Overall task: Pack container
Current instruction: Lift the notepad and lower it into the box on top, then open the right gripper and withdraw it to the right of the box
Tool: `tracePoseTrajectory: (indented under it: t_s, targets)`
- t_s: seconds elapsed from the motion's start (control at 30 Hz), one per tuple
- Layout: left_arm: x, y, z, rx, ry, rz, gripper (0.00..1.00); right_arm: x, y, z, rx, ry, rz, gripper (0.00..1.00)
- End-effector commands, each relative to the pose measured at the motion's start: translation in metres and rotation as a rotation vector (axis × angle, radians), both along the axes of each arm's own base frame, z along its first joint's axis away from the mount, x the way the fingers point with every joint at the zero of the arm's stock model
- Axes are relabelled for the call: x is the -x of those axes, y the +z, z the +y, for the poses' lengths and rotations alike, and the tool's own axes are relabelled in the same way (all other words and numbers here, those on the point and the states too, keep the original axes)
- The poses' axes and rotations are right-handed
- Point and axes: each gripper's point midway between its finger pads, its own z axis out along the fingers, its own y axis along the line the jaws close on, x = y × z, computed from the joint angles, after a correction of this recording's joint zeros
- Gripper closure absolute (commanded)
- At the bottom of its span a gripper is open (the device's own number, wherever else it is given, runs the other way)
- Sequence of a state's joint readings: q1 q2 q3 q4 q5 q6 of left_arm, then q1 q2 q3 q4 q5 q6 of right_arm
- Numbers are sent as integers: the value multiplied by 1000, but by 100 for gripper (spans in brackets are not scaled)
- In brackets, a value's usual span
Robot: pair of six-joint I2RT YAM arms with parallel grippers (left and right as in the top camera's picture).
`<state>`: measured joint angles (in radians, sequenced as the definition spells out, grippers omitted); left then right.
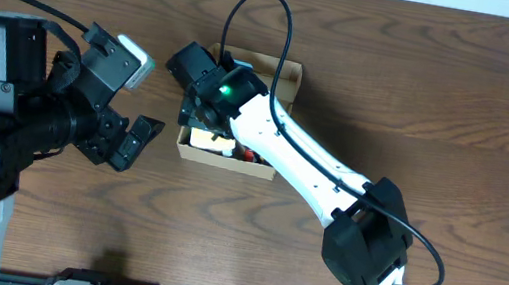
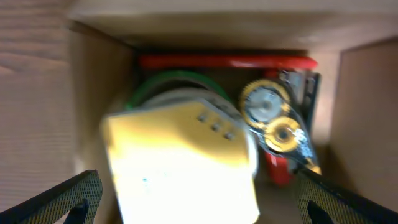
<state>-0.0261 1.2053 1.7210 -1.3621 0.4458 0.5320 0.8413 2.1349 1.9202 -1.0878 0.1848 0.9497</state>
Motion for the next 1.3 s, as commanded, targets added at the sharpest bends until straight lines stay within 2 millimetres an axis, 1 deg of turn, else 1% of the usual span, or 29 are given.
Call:
tracePoseTrajectory:
  t_s: [0.0, 0.13, 0.2, 0.27, 0.3, 0.33, 0.4, 0.43, 0.47, 0.53, 0.6, 0.7, 0.77, 0.83, 0.87, 0.93, 1.0, 1.03, 1.07, 1.1, 1.13, 1.27]
  targets:
    - [0, 5, -1, 5, -14, -15, 5, -16, 41, -21, -23, -28, -70, 1]
    - [1, 5, -1, 5, -14, -16, 5, -30, 81, -55, -32, -4, -132, 1]
    - [1, 5, -1, 5, -14, -16, 5, -38, 101, -78, -26, 6, -165, 3]
    - [0, 5, -1, 5, -14, -15, 5, -44, 111, -98, -5, 19, -181, 4]
    - [0, 5, -1, 5, -14, -15, 5, -46, 112, -110, 16, 24, -173, 8]
    - [1, 5, -1, 5, -14, -16, 5, -47, 110, -122, 37, 19, -155, 14]
    - [0, 5, -1, 5, -14, -15, 5, -48, 99, -142, 69, -11, -112, 27]
    - [0, 5, -2, 9, -16, -19, 5, -49, 91, -153, 79, -31, -90, 35]
    - [-1, 6, -2, 9, -16, -24, 5, -50, 84, -160, 81, -46, -71, 43]
    - [-1, 6, -1, 3, -13, -23, 5, -51, 66, -168, 52, -67, -26, 56]
    - [-1, 5, 0, 1, -11, -23, 5, -48, 48, -169, 4, -75, 22, 58]
    - [-1, 6, 0, 2, -11, -23, 5, -36, 20, -159, -91, -67, 110, 54]
    - [-1, 6, 0, 2, -11, -23, 5, -28, 5, -157, -108, -73, 148, 53]
    - [-1, 6, 0, 2, -11, -23, 5, -19, -10, -158, -101, -113, 178, 49]
    - [-1, 6, 0, 1, -11, -24, 5, -16, -16, -159, -99, -133, 192, 50]
    - [-2, 6, 0, 1, -11, -30, 5, -8, -29, -162, -97, -180, 219, 56]
    - [-3, 7, -1, 5, -14, -32, 5, -5, -41, -165, -95, -188, 225, 65]
    - [-2, 7, -2, 9, -16, -31, 5, -5, -49, -167, -97, -193, 224, 78]
    - [-2, 7, -2, 8, -16, -31, 5, -5, -51, -168, -98, -196, 223, 83]
    - [-2, 7, -2, 8, -16, -31, 5, -6, -55, -170, -102, -201, 221, 94]
    - [-2, 7, -2, 8, -16, -31, 5, -7, -58, -172, -107, -207, 216, 99]
    - [-7, 8, -1, 4, -12, -44, 5, -19, -61, -169, -158, -197, 178, 99]
